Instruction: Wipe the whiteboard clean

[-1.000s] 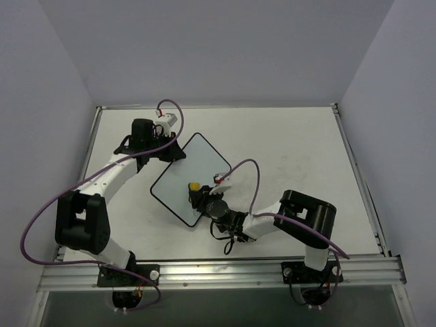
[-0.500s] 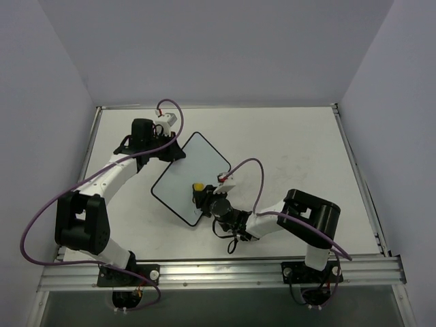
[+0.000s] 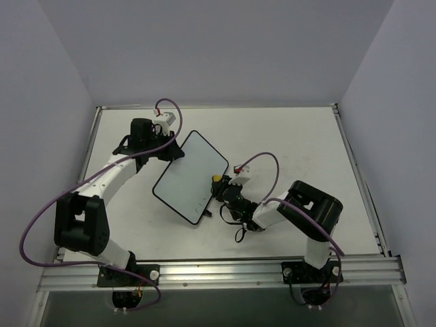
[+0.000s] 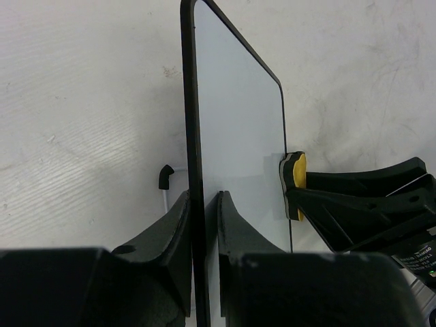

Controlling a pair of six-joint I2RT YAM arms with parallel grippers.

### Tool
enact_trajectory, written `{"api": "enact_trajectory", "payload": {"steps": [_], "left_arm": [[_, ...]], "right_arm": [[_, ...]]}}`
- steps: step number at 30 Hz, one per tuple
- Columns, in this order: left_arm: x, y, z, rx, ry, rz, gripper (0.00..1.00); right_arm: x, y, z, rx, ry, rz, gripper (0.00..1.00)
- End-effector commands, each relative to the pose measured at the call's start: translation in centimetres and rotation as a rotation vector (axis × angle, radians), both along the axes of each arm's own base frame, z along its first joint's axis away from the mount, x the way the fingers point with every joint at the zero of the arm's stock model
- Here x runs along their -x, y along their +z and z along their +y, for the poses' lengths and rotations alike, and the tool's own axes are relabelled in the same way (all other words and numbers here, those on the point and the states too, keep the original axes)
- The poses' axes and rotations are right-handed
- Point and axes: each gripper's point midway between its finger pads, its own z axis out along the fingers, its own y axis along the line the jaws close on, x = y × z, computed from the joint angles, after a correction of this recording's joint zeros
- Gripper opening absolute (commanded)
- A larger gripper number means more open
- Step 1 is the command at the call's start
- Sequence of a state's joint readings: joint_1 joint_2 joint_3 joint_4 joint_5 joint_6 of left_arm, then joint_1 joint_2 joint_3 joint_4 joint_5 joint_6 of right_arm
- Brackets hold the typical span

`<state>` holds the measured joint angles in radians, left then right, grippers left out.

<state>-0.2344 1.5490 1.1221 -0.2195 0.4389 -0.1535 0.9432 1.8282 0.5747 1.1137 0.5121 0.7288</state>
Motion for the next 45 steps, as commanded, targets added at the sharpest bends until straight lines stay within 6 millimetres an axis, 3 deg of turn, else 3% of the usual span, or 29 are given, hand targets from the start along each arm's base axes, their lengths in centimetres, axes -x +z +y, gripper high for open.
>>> {"api": "enact_trajectory", "payload": {"steps": [1, 8, 13, 17, 32, 41, 45], "left_arm": [[-2.4, 1.8, 3.2, -0.120, 0.087, -0.151, 0.02], [-2.4, 1.6, 3.2, -0.119, 0.087, -0.149, 0.02], [-2.6, 1.7, 3.5, -0.128, 0.107, -0.148, 0.02], [-2.7, 1.8, 3.6, -0.127, 0.115, -0.149, 0.02], [-3.2, 1.7, 3.7, -0.122, 0.122, -0.147, 0.02], [-3.4, 1.5, 3.6, -0.117, 0.120, -0.143, 0.02], [-3.4, 1.5, 3.6, -0.117, 0.120, -0.142, 0.02]], "right_arm": [[1.2, -4.1, -1.0, 0.150, 0.038, 0.089, 0.00], [3.3, -2.2, 3.0, 0.143, 0.125, 0.042, 0.00], [6.4, -2.1, 7.3, 0.150, 0.230, 0.025, 0.00], [7.7, -2.4, 9.0, 0.159, 0.273, 0.024, 0.00], [12.5, -2.3, 13.1, 0.149, 0.420, 0.015, 0.00], [15.4, -3.6, 14.0, 0.180, 0.474, 0.039, 0.00], [15.2, -4.4, 13.6, 0.196, 0.446, 0.064, 0.00]]}}
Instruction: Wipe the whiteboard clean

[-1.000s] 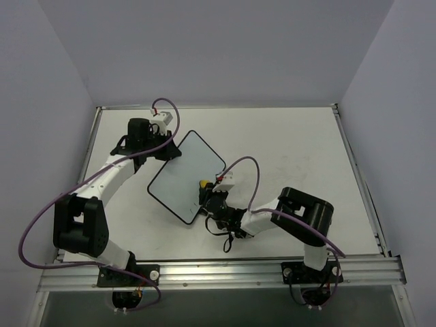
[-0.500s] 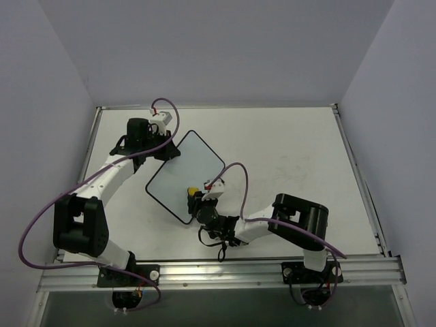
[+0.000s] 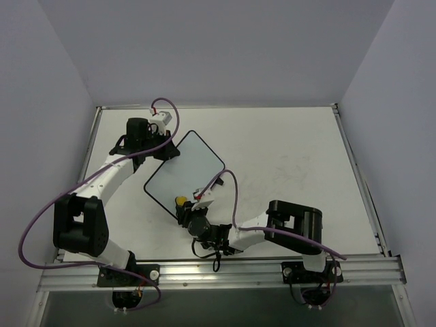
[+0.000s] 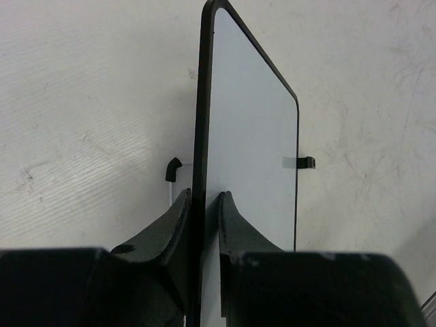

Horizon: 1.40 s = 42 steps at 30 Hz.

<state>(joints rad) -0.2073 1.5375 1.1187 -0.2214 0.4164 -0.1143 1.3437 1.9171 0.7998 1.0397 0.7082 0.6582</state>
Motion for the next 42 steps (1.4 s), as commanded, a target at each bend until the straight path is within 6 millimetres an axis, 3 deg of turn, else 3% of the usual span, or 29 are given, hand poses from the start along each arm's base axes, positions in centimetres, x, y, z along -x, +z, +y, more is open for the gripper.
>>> {"api": "enact_trajectory", "payload": {"steps": [1, 8, 13, 18, 25, 32, 42], "left_arm": [[-2.8, 1.3, 2.1, -0.083, 0.096, -0.111, 0.02], [-3.1, 3.1, 2.4, 0.000, 0.087, -0.117, 0.02], [-2.6, 3.7, 1.7, 0.084, 0.029, -0.110, 0.02], [-2.6, 3.2, 1.9, 0.114, 0.030, -0.098, 0.02], [-3.0, 4.5, 3.3, 0.208, 0.047, -0.104, 0.02], [-2.9, 4.1, 3.0, 0.228, 0.025, -0.083, 0.02], [-2.7, 3.9, 2.8, 0.224, 0.007, -0.079, 0.02]], "right_arm": [[4.7, -7.5, 0.5, 0.193, 0.185, 0.159, 0.00], [3.1, -7.8, -1.5, 0.203, 0.097, 0.182, 0.00], [1.2, -6.4, -2.7, 0.176, 0.050, 0.172, 0.00], [-0.8, -5.9, -3.5, 0.168, 0.022, 0.178, 0.00], [-3.4, -6.2, -4.7, 0.161, -0.006, 0.205, 0.00], [-5.6, -6.1, -5.0, 0.166, -0.016, 0.230, 0.00], [-11.4, -5.9, -6.6, 0.140, -0.070, 0.276, 0.00]]}}
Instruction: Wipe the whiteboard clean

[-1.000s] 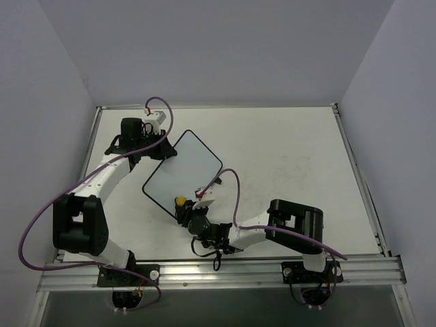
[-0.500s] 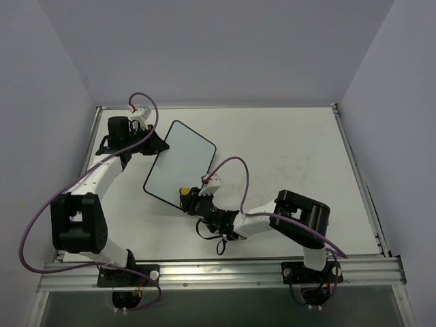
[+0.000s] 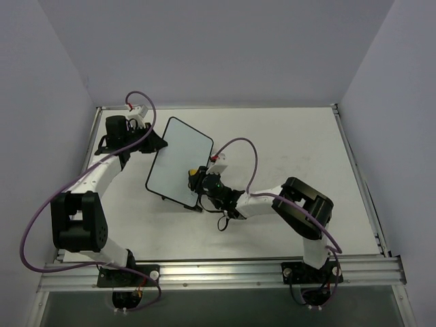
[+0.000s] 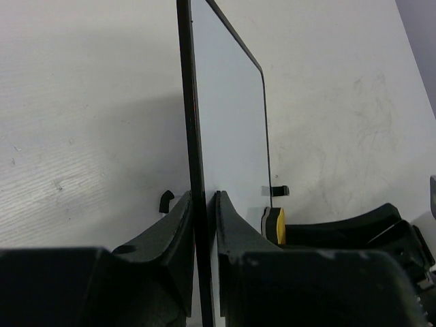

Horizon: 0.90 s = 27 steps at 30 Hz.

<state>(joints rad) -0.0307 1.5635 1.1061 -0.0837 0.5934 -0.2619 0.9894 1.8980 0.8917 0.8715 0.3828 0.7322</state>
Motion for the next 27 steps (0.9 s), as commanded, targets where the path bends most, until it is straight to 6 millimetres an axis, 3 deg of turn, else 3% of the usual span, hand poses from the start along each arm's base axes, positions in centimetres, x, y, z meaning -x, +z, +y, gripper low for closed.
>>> {"api": "enact_trajectory", "payload": {"steps": [1, 13, 23, 25, 27], "left_arm": [[-0.1, 2.0, -1.1, 0.011, -0.084, -0.085, 0.02], [-0.1, 1.5, -1.0, -0.011, -0.068, -0.084, 0.02], [-0.7, 1.2, -0.9, -0.008, -0.042, -0.027, 0.02], [-0.6, 0.7, -1.0, -0.007, -0.044, 0.003, 0.05], [-0.6, 0.6, -1.2, -0.009, -0.049, 0.004, 0.16]], "right_arm": [[-0.7, -6.2, -2.8, 0.182, 0.017, 0.138, 0.00], [-2.2, -6.3, -2.2, 0.169, 0.062, 0.156, 0.00], [0.0, -7.0, -1.2, 0.154, 0.140, 0.173, 0.00], [0.1, -6.9, -0.7, 0.156, 0.154, 0.175, 0.00], [0.1, -6.6, -0.3, 0.156, 0.162, 0.168, 0.00]]}}
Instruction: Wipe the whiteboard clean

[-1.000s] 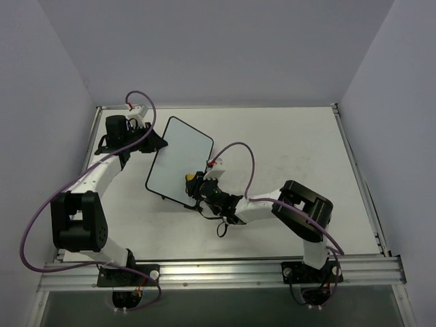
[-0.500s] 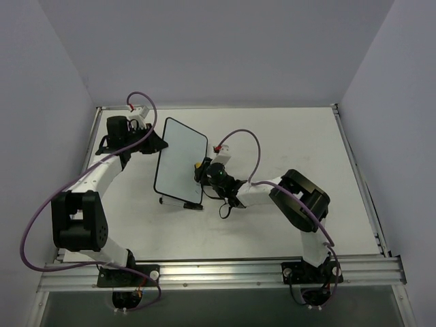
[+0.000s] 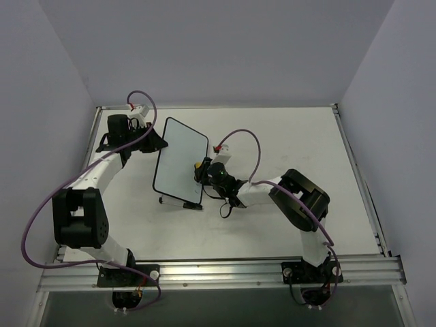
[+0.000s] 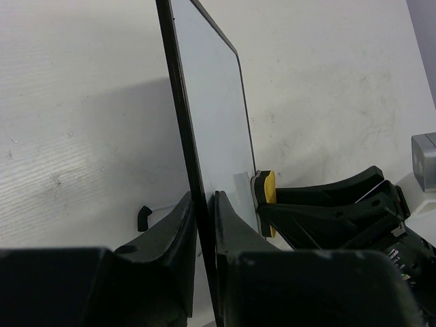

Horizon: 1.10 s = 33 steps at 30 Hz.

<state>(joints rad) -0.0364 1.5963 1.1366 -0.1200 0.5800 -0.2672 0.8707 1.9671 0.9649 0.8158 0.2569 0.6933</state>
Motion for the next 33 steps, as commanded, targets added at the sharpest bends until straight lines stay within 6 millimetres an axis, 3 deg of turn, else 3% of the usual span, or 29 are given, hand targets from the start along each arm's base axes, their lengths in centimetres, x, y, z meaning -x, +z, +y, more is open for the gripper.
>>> {"api": "enact_trajectory", "payload": {"steps": [1, 10, 16, 24, 30, 32, 33], "left_arm": [[-0.2, 1.3, -1.2, -0.006, -0.058, -0.035, 0.20], [0.8, 0.3, -1.7, -0.016, -0.077, 0.015, 0.49], [2.0, -0.7, -2.1, -0.001, -0.109, 0.068, 0.53], [3.1, -1.5, -2.1, -0.006, -0.133, 0.130, 0.33], [3.6, -2.0, -2.2, 0.003, -0.143, 0.156, 0.32], [3.7, -2.1, -2.4, 0.010, -0.152, 0.164, 0.25], [3.6, -1.8, -2.6, 0.021, -0.162, 0.162, 0.14]], "right_arm": [[4.0, -4.5, 1.4, 0.108, 0.152, 0.117, 0.00], [4.3, -5.0, 2.0, 0.121, 0.167, 0.120, 0.00], [4.5, -5.3, 2.2, 0.118, 0.177, 0.128, 0.00], [4.4, -5.1, 2.5, 0.112, 0.182, 0.126, 0.00], [4.5, -5.2, 2.5, 0.114, 0.188, 0.127, 0.00], [4.5, -5.1, 2.5, 0.112, 0.189, 0.126, 0.00], [4.6, -5.1, 2.5, 0.114, 0.190, 0.127, 0.00]]}}
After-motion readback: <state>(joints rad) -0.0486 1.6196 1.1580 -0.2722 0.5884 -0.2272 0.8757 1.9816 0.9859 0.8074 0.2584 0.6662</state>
